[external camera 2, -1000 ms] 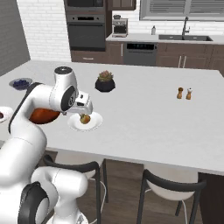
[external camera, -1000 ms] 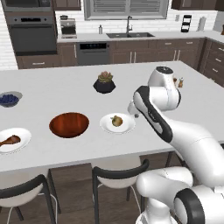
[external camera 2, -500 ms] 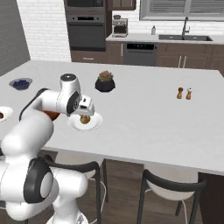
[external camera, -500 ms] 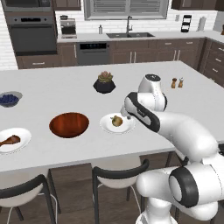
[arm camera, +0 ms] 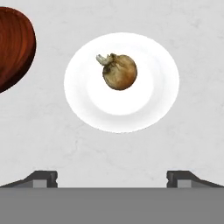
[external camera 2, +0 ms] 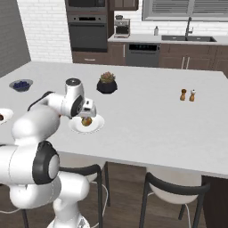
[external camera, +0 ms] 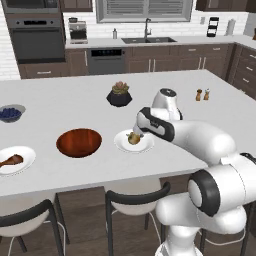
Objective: Pick the chicken drumstick and onion from their plates and place them in the bowl. Then put the bowl in the fridge.
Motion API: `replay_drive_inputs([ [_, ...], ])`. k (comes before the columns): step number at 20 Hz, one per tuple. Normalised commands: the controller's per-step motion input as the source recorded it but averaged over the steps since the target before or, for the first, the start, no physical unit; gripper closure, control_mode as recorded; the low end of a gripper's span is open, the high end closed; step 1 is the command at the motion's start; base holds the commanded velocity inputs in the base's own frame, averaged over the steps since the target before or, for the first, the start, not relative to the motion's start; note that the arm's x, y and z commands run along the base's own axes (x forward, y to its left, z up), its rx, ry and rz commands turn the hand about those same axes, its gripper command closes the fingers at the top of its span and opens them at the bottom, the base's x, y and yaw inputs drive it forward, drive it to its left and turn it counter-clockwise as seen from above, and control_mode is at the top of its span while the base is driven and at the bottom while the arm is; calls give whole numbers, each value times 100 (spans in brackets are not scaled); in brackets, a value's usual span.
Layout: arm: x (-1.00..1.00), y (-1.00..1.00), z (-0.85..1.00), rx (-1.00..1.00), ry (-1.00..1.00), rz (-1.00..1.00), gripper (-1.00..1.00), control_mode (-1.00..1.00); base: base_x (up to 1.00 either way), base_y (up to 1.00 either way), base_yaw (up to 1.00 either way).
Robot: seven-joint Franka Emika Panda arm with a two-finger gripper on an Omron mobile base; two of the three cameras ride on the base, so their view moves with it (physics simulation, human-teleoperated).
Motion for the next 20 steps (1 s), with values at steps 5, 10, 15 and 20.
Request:
replay_drive_inputs([
  [5,15,2,-18,-2,-6,8,-100,-100,0,0,0],
  [10,27,2,-22,-3,-13,1,-100,-100,0,0,0],
  [15,34,14,-23,-4,-4,0,-100,-100,0,0,0],
  [20,34,11,-10,-2,1,0,-100,-100,0,0,0],
])
